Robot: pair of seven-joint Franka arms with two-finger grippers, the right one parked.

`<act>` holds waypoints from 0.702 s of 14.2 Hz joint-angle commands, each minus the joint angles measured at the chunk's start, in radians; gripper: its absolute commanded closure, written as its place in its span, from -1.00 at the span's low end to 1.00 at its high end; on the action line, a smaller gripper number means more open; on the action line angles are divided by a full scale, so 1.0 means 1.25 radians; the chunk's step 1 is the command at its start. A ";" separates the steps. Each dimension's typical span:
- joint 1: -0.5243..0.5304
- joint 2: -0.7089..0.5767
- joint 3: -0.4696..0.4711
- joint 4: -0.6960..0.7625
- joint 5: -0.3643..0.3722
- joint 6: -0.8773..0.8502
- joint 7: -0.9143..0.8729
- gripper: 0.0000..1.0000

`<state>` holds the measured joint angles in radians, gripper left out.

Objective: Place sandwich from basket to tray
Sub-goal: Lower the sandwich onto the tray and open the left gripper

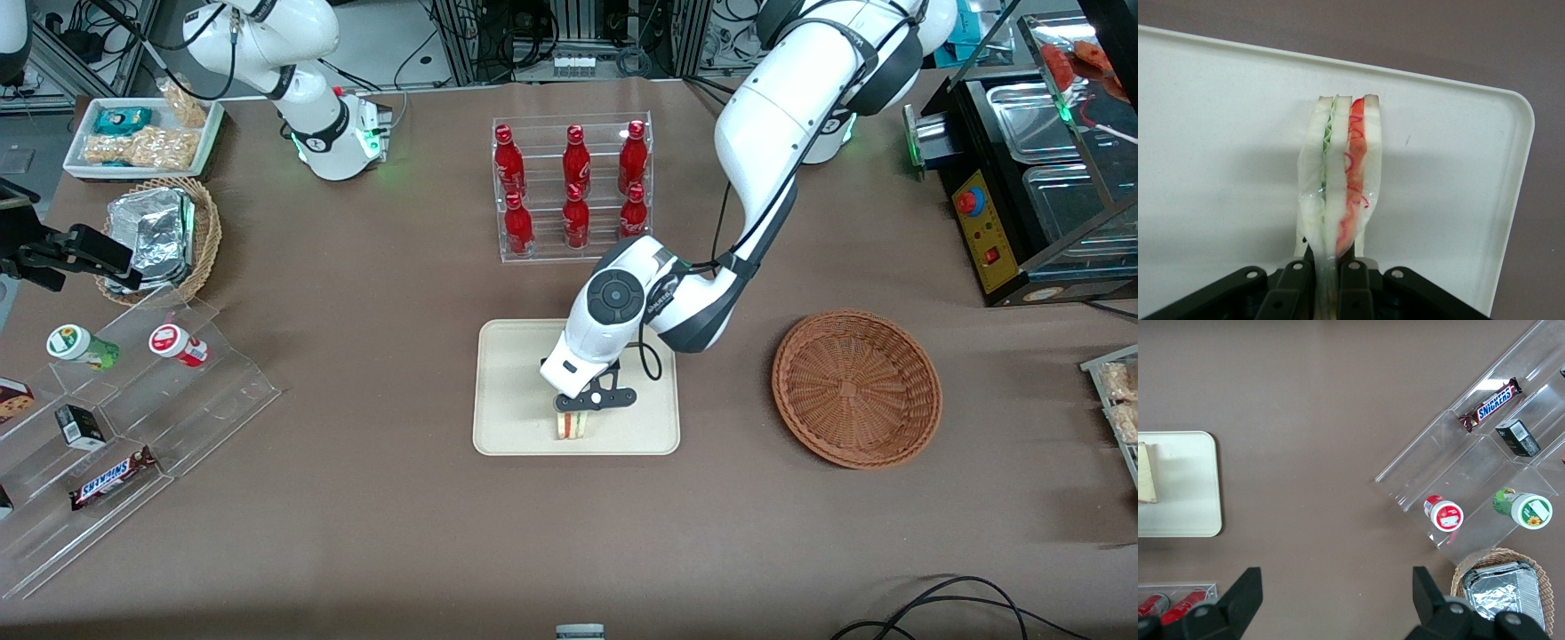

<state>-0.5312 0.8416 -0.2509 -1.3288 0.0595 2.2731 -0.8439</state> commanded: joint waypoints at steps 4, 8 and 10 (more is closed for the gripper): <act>-0.016 -0.006 0.007 0.002 0.006 -0.021 0.021 0.93; -0.013 -0.017 -0.001 -0.008 -0.003 -0.049 0.031 0.86; -0.016 -0.018 -0.002 -0.014 -0.024 -0.062 0.031 0.79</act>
<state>-0.5404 0.8422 -0.2599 -1.3300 0.0522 2.2223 -0.8116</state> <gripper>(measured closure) 0.863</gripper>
